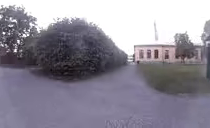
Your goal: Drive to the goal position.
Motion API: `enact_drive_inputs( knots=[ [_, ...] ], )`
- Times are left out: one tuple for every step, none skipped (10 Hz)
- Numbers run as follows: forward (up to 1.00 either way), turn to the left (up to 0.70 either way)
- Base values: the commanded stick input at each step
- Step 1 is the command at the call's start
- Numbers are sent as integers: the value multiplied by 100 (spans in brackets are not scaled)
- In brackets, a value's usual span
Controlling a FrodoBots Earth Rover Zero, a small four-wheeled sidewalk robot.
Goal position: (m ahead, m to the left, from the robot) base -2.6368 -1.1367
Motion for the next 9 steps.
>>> enact_drive_inputs(
  knots=[
    [0, -45],
    [0, -45],
    [0, -45],
    [0, -45],
    [0, -45],
    [0, -45],
    [0, -45],
    [0, -45],
    [0, -45]
  ],
)
